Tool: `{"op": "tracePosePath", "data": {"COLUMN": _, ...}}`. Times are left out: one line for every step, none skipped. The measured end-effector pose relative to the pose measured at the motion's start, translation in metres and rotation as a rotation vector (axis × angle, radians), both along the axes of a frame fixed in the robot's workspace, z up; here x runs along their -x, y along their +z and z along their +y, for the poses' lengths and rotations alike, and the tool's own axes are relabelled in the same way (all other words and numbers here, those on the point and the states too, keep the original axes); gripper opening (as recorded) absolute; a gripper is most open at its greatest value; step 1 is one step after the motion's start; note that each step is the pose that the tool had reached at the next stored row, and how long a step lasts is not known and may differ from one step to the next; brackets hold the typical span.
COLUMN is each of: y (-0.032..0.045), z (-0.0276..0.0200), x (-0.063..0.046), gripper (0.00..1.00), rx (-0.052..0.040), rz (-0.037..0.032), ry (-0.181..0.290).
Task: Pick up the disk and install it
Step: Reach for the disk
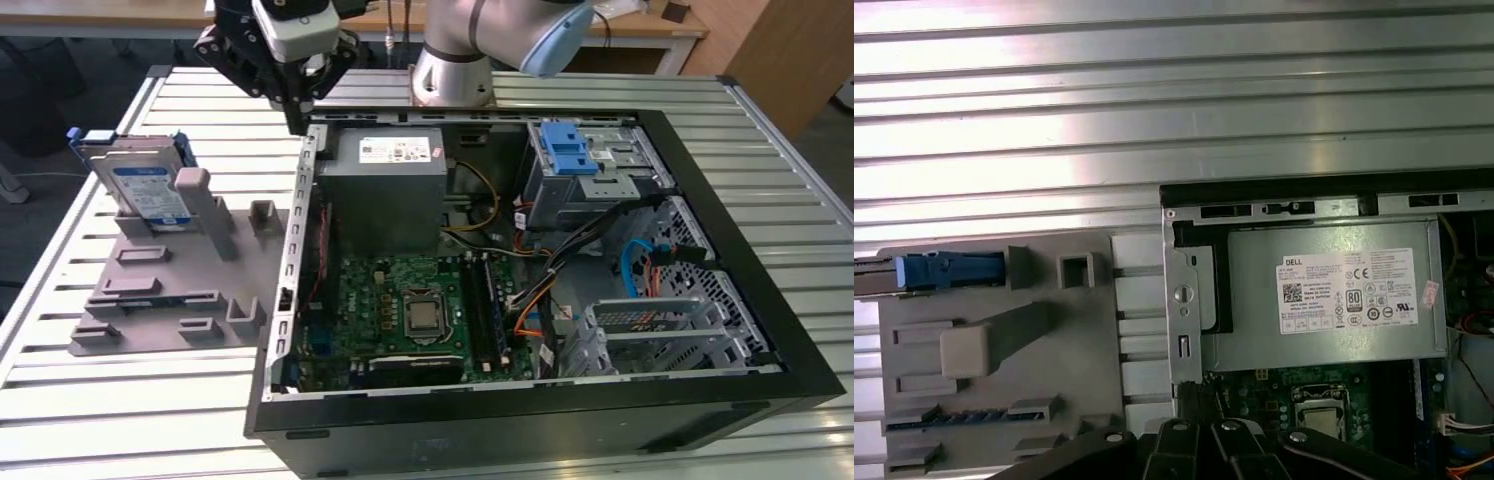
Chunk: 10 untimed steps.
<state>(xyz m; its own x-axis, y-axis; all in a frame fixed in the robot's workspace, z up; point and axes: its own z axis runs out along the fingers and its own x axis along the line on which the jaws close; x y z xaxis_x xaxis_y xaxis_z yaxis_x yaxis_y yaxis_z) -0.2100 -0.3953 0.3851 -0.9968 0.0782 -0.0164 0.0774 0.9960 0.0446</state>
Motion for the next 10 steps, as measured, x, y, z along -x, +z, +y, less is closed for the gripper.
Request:
{"op": "tracePosePath", "data": {"y": -0.0001, "z": 0.0000, "x": 0.002, "gripper": 0.11, "rx": -0.0001, "rz": 0.0001, "ry": 0.000}}
{"op": "tracePosePath", "data": {"y": -0.0001, "z": 0.0000, "x": 0.003, "gripper": 0.11, "rx": 0.0000, "rz": 0.0003, "ry": 0.000}}
{"op": "tracePosePath", "data": {"y": -0.0002, "z": 0.0000, "x": 0.005, "gripper": 0.11, "rx": -0.0001, "rz": 0.0004, "ry": 0.000}}
{"op": "tracePosePath", "data": {"y": -0.0003, "z": 0.0001, "x": 0.007, "gripper": 0.11, "rx": -0.0002, "rz": 0.0003, "ry": 0.000}}
{"op": "tracePosePath", "data": {"y": -0.0002, "z": 0.0001, "x": 0.009, "gripper": 0.11, "rx": -0.0002, "rz": 0.0004, "ry": 0.000}}
{"op": "tracePosePath", "data": {"y": -0.0003, "z": 0.0001, "x": 0.011, "gripper": 0.11, "rx": -0.0003, "rz": 0.0004, "ry": 0.000}}
{"op": "tracePosePath", "data": {"y": -0.0003, "z": 0.0000, "x": 0.012, "gripper": 0.11, "rx": -0.0004, "rz": 0.0004, "ry": -0.001}}
{"op": "tracePosePath", "data": {"y": -0.0003, "z": 0.0000, "x": 0.014, "gripper": 0.11, "rx": -0.0006, "rz": 0.0007, "ry": -0.001}}
{"op": "tracePosePath", "data": {"y": -0.0003, "z": 0.0001, "x": 0.015, "gripper": 0.11, "rx": -0.0007, "rz": 0.0012, "ry": -0.001}}
{"op": "tracePosePath", "data": {"y": -0.0003, "z": 0.0001, "x": 0.017, "gripper": 0.11, "rx": -0.0009, "rz": 0.0018, "ry": -0.001}}
